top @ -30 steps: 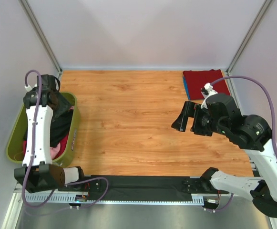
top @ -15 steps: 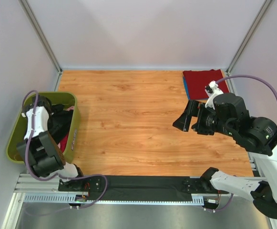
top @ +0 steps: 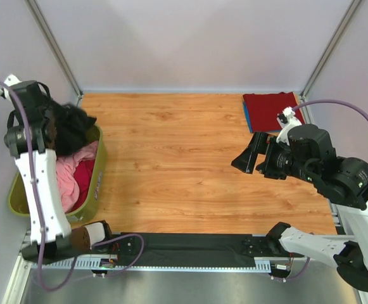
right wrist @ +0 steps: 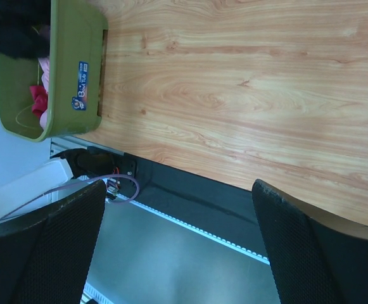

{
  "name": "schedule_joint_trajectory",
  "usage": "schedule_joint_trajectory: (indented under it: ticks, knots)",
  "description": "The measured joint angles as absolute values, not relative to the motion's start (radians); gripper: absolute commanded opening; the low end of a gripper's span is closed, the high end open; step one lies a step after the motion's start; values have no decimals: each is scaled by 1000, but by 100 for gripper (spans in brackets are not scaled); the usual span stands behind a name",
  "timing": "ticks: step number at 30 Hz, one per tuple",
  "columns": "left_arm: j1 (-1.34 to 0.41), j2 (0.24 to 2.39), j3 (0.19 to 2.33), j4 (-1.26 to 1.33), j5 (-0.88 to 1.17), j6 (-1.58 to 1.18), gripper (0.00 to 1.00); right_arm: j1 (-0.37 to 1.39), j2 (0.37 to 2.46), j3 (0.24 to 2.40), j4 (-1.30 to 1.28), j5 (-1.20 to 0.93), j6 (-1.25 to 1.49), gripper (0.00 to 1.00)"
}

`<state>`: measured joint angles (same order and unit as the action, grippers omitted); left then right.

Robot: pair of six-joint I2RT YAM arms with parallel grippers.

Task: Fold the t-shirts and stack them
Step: Grab the tshirt from the pile, then move the tshirt to the center of the board, then flatten the tshirt out

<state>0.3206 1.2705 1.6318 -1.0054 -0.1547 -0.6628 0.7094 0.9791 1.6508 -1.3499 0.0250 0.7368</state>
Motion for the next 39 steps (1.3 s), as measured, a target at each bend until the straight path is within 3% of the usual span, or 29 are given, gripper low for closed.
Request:
schedule_joint_trajectory:
  ticks: [6,11,15,16,17,19,21,27,32,39]
  knots:
    - [33,1037,1754,-759,-24,-810,0,709,989,1692,-1346,51,731,98]
    - [-252,1069,1790,-602,102,-863,0,709,993,1728,-1333,109,723,98]
    - [-469,1113,1627,-541,143,-868,1,709,995,1726,-1323,149,716,98]
    - [-520,1122,1560,-540,157,-873,7,709,995,1717,-1317,158,715,98]
    - [-558,1126,1496,-533,159,-876,27,709,993,1701,-1312,168,713,98]
    - [-659,1139,1325,-542,175,-897,40,709,989,1649,-1303,193,711,97]
    - [-725,1159,1151,-577,210,-932,45,704,989,1573,-1293,212,708,96]
    - [-743,1198,1010,-754,190,-934,57,655,1055,1317,-1171,176,658,88]
    - [-678,1217,1022,-832,152,-897,58,584,1233,1203,-1003,103,606,79]
    - [-636,1329,942,-785,168,-852,58,407,1572,1208,-748,-47,525,63]
